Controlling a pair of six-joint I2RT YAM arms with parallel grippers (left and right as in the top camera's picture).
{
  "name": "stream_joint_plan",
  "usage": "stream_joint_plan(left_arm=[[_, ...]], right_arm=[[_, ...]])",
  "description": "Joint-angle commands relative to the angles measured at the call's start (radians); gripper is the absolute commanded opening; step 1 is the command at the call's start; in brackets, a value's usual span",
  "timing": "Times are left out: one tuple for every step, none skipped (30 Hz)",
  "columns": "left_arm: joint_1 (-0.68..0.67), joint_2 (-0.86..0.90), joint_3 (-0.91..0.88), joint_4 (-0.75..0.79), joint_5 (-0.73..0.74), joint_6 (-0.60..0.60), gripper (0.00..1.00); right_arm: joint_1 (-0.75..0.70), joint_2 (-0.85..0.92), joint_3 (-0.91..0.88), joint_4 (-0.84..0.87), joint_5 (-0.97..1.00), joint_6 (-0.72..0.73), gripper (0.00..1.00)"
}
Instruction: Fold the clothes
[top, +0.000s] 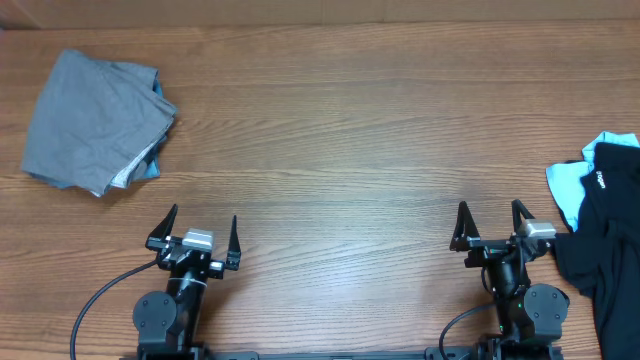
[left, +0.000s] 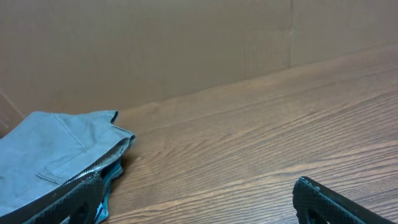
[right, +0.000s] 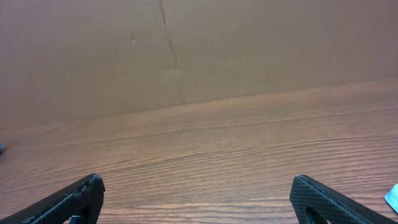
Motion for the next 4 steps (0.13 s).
stream_joint_plan(left_arm=[[-0.007,-0.008,-0.004,-0.003,-0.010,-0.011,1.00],[-0.007,-0.008,-0.004,-0.003,-0.011,-0.011,1.00],[-0.007,-0.008,-0.004,-0.003,-0.011,-0.011,1.00],[-0.007,-0.008,-0.004,-0.003,-0.011,-0.011,1.00]], right_arm=[[-0.003,-0.012,-0.005,0.006,-0.001,0.003,1.00],[-0.003,-0.012,-0.005,0.006,-0.001,0.003,1.00],[-0.003,-0.012,-0.005,0.006,-0.001,0.003,1.00],[-0.003,-0.012,-0.005,0.006,-0.001,0.003,1.00]])
